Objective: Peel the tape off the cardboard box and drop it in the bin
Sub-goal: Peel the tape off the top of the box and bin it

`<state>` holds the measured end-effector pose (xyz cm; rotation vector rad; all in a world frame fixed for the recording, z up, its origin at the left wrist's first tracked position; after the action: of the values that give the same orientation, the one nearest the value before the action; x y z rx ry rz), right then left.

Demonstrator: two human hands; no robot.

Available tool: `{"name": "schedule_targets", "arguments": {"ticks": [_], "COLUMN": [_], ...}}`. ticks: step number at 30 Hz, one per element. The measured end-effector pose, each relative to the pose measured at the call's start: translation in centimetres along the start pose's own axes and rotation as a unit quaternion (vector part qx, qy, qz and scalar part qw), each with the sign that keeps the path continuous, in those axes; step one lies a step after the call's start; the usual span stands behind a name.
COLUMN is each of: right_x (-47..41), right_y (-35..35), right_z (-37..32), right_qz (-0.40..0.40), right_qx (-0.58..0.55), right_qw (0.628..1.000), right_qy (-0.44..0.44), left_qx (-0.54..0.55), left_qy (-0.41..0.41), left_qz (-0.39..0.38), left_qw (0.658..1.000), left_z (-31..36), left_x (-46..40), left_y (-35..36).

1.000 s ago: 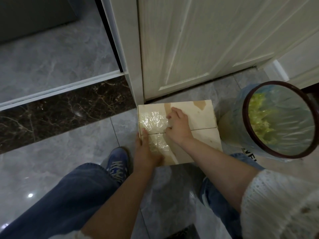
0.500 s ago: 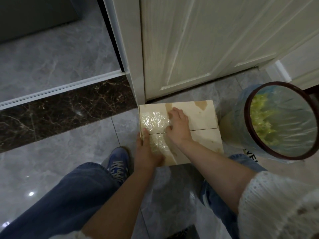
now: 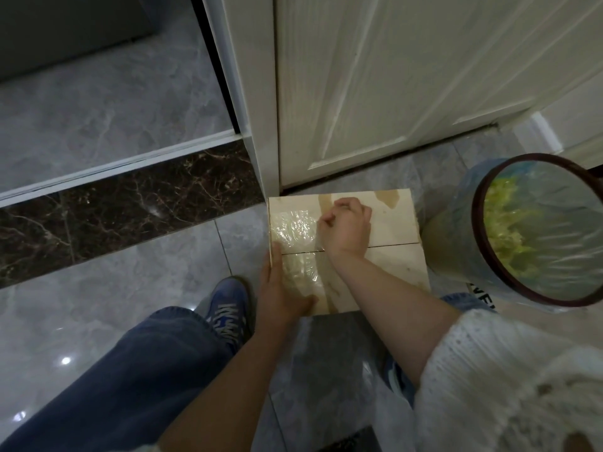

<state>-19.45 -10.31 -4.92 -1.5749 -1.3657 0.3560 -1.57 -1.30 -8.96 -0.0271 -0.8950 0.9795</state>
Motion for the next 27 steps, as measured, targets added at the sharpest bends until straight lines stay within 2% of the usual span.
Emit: {"name": "schedule_targets", "arguments": {"ticks": [4,8,11,14,20,27], "right_x": [0.0,0.0,-0.3,-0.5,0.2,-0.6], "right_y": [0.1,0.5,1.1,1.9,1.4,1.5], "right_z": [-0.1,0.1,0.1,0.2,0.4,-0.2], "right_qz": [0.008,0.0,-0.023,-0.033,-0.008,-0.027], "right_qx": [0.022,0.02,0.029,-0.001,-0.073,-0.037], "right_qw": [1.0,1.0,0.999,0.999,0.997,0.998], "right_qy": [0.012,0.023,0.033,0.041,-0.007,-0.037], "left_qx": [0.03,0.012,-0.039,-0.112,-0.124,-0.191], "left_qy": [0.01,0.025,0.032,0.041,0.04,0.032], "left_qz": [0.016,0.013,0.011,0.054,0.026,0.03], "left_qw": [0.999,1.0,0.999,0.991,0.991,0.981], "left_z": [-0.7,-0.6,-0.3,-0.2,-0.7,-0.6], "left_x": [0.5,0.8,0.9,1.0,0.8,0.3], "left_y": [0.0,0.1,-0.1,-0.9,-0.4,-0.4]}}
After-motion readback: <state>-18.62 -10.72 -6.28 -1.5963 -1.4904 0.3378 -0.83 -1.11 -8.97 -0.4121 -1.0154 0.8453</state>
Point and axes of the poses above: each hand's wrist, its own x-axis away from the middle knuckle, its own y-axis out of the palm, z = x × y, the point moved 9 cm from there along -x, towards the middle knuckle, and after that the axes turned 13 degrees about -z, right-handed, at the moved point
